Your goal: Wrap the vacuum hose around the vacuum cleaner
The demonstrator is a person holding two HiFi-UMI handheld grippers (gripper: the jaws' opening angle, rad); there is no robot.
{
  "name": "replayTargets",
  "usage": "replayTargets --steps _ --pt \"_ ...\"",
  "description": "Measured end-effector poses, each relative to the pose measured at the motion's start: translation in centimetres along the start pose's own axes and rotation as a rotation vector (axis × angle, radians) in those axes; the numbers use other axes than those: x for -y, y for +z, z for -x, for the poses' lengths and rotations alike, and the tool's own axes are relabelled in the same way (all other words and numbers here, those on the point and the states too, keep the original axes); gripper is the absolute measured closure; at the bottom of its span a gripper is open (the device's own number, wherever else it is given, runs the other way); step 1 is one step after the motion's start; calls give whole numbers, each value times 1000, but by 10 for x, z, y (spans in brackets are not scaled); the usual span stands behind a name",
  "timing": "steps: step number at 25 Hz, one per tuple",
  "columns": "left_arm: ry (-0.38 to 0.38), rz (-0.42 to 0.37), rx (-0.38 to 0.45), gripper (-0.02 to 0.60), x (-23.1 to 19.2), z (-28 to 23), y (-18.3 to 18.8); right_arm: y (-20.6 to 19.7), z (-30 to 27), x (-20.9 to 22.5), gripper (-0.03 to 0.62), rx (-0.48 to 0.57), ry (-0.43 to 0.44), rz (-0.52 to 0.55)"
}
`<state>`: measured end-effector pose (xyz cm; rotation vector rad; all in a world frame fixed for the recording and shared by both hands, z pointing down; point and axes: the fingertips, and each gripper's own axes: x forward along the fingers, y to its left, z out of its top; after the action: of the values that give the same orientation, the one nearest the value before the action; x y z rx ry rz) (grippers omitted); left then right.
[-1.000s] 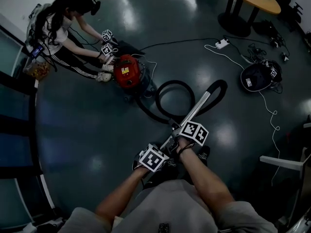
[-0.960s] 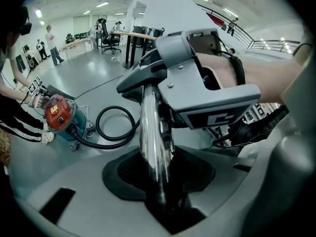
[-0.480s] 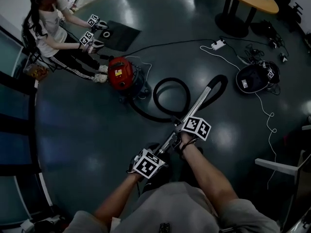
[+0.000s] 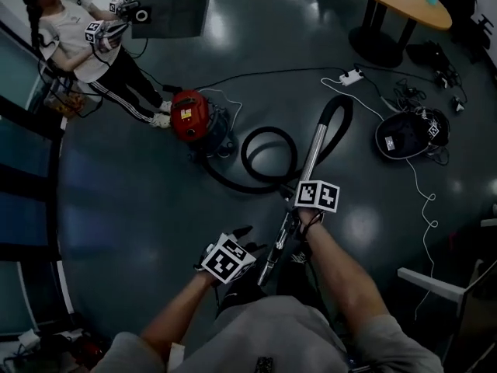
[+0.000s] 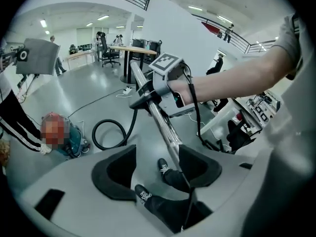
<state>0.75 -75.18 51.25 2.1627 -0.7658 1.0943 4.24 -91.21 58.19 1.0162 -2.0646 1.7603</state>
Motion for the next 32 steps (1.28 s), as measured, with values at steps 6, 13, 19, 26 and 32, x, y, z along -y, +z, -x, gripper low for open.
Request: replayTargets --steps 6,13,19,26,32 --pt "71 0 43 319 -15 -4 32 7 -8 -19 545 -80 53 194" --pt "100 -43 1 319 -39 -18 38 -7 -15 3 545 -251 -10 517" --pt "137 -145 39 319 -98 -25 84 -6 -29 16 545 -383 -61 738" --pt "207 -346 30 319 -178 -47 145 15 -54 33 545 -460 -102 863" --pt "179 -385 27 319 -227 -64 164 16 -68 53 545 -614 -153 983"
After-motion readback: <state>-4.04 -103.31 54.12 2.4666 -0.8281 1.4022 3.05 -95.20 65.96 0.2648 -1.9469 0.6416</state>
